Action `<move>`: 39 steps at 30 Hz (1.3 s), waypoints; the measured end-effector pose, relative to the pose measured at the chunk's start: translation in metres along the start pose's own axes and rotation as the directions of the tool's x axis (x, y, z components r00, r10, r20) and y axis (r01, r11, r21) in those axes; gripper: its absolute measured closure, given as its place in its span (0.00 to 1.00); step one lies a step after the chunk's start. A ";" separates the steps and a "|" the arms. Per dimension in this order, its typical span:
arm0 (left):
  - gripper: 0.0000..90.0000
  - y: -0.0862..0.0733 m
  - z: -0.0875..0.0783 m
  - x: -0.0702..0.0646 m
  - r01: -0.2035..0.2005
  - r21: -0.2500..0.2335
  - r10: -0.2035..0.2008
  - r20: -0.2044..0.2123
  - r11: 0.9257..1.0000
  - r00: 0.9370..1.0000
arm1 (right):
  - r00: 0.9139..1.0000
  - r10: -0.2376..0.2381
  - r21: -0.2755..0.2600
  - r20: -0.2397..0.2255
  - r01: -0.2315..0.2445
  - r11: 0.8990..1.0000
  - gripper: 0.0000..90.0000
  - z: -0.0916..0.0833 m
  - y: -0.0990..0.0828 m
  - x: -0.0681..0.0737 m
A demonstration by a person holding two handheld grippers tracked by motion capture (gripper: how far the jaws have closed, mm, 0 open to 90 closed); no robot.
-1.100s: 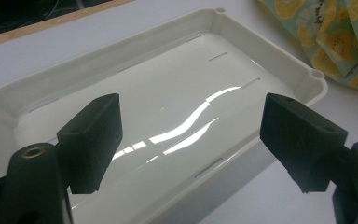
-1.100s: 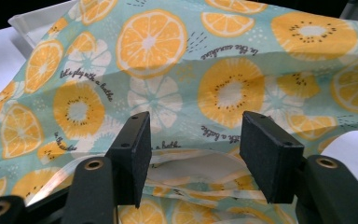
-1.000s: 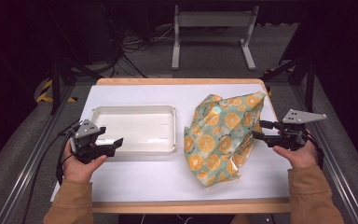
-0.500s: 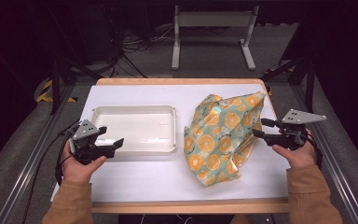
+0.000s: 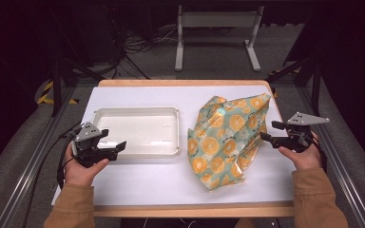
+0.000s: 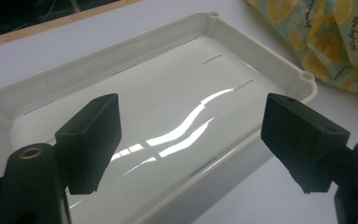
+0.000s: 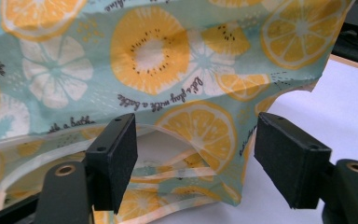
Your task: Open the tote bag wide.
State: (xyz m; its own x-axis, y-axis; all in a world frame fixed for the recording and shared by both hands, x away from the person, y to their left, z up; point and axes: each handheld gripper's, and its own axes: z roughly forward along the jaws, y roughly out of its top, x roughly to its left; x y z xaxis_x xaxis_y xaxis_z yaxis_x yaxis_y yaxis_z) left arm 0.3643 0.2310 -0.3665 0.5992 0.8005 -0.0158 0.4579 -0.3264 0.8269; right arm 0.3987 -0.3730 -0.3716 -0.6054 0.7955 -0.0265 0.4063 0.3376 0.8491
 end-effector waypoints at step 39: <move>0.24 -0.002 0.008 -0.002 -0.004 0.039 0.005 -0.009 0.999 1.000 | 0.995 0.048 0.081 0.091 -0.055 0.995 0.99 0.031 -0.027 -0.020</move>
State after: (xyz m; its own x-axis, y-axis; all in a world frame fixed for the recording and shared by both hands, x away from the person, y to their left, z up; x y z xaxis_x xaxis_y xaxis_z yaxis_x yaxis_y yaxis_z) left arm 0.3677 0.2264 -0.3727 0.5952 0.8036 -0.0069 0.4804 -0.3490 0.8046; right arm 0.4206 -0.3823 -0.4099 -0.5204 0.8533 -0.0336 0.4931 0.3324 0.8040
